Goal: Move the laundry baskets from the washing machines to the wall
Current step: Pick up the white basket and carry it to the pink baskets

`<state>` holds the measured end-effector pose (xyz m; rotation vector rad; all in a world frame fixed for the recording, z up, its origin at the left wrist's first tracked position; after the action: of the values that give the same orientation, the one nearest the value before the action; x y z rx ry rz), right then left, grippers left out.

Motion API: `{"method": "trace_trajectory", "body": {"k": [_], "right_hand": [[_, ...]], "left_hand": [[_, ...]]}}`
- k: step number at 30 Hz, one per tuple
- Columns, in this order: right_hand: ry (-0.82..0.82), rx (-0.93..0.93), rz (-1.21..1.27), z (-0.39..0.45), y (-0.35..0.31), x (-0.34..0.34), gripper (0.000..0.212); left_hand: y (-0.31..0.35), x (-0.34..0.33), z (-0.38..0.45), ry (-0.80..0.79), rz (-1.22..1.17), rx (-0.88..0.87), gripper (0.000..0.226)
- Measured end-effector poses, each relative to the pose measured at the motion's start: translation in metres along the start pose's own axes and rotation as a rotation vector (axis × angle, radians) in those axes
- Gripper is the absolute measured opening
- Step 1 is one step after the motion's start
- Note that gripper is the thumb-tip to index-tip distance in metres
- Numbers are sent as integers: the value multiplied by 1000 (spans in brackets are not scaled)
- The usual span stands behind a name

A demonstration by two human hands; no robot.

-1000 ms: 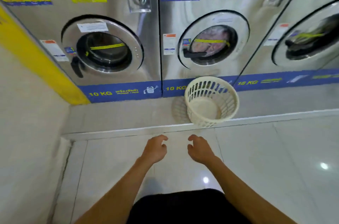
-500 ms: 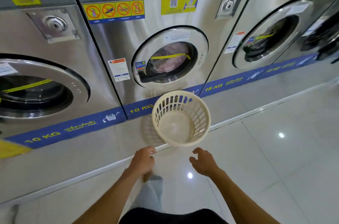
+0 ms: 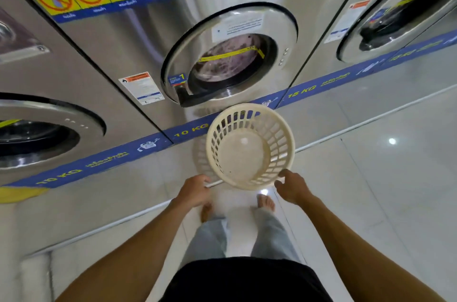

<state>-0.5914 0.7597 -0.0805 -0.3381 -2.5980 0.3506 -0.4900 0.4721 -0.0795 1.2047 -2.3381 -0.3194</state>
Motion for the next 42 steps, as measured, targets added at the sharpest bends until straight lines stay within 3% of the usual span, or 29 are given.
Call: {"method": "trace_trajectory", "body": {"k": [8, 15, 20, 23, 26, 29, 33, 38, 42], "right_hand": [[-87, -62, -90, 58, 47, 35, 44], [-75, -29, -115, 140, 73, 57, 50], [17, 12, -143, 209, 83, 65, 72], [-32, 133, -237, 251, 79, 59, 85], [6, 188, -32, 268, 77, 68, 91], [47, 246, -17, 261, 73, 77, 82], [107, 104, -175, 244, 72, 94, 68], [-21, 33, -280, 199, 59, 99, 82], [-59, 58, -349, 148, 39, 101, 87]], "left_hand": [[31, -20, 45, 75, -145, 101, 39], [32, -59, 134, 163, -266, 206, 55], [8, -53, 191, 403, -351, 214, 65], [-8, -49, 221, 440, -359, 221, 78], [-22, -53, 235, 426, -328, 244, 88], [-30, -56, 230, 398, -353, 258, 86], [-29, -58, 200, 331, -427, 352, 78], [-14, -64, 130, 296, -452, 408, 78], [-2, -68, 57, 424, -532, 377, 66]]}}
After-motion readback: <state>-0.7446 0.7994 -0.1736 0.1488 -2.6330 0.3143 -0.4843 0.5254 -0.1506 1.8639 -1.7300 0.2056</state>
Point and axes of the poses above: each hand's wrist, its own z-axis towards the middle knuckle, its own x-axis out of the back of the hand, y = z × x, the point moved 7 cm from there along z, towards the middle knuckle, and after that the axes turned 15 degrees about -y, right-handed, at the moved point
